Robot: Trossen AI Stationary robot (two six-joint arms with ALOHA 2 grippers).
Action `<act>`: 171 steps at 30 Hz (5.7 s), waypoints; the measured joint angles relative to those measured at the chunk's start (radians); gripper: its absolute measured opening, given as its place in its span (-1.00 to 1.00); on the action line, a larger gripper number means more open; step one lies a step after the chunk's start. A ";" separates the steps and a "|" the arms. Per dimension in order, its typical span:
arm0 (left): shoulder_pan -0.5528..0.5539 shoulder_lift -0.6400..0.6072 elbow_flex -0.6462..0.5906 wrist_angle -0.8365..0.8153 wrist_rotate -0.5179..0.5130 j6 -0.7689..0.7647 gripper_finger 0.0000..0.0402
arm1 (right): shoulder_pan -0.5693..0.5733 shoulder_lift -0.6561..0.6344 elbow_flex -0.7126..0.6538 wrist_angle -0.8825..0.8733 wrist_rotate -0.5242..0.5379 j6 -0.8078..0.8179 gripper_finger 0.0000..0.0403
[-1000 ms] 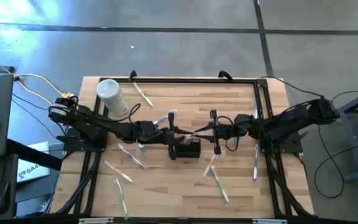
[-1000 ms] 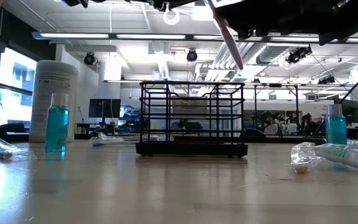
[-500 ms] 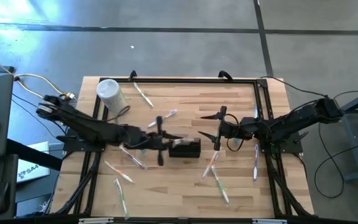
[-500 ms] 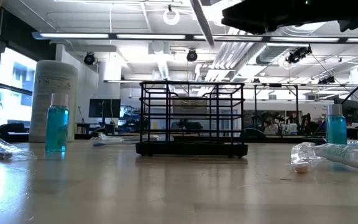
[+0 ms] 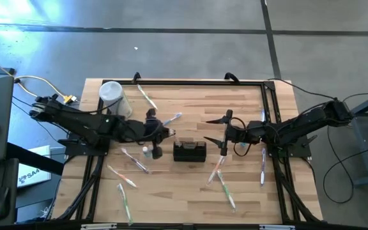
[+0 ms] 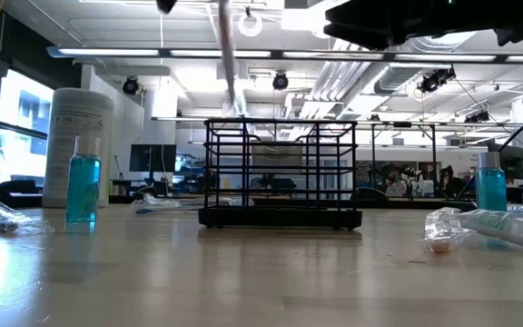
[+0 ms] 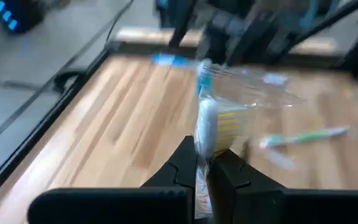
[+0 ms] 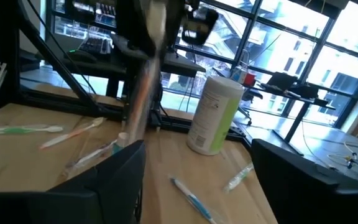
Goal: Pick & Place toothbrushing station
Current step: Put the top orange toothbrush into the mesh organizer, then put the left blue mouthwash bottle into the mesh organizer
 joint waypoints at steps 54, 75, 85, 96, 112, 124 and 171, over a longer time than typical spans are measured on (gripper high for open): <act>0.090 0.201 -0.208 0.305 0.081 -0.170 -0.95 | 0.000 0.000 0.000 -0.051 -0.111 0.019 0.40; 0.090 0.208 -0.207 0.258 0.064 -0.171 -0.95 | 0.000 0.000 0.000 -0.042 -0.111 0.019 0.40; 0.090 0.211 -0.209 0.244 0.072 -0.179 -0.69 | 0.000 0.000 0.000 -0.043 -0.112 0.019 0.40; 0.090 0.211 -0.209 0.262 0.072 -0.179 -0.48 | 0.000 0.000 0.000 -0.043 -0.112 0.019 0.40; 0.090 0.209 -0.208 0.307 0.072 -0.157 0.32 | 0.000 0.000 0.000 -0.055 -0.112 0.019 0.40; 0.090 0.208 -0.067 0.097 0.077 -0.123 0.36 | 0.000 0.000 0.000 -0.065 -0.111 0.019 0.40; 0.090 0.209 0.093 -0.913 0.420 -0.995 0.36 | 0.000 0.000 0.000 -0.115 -0.111 0.022 0.40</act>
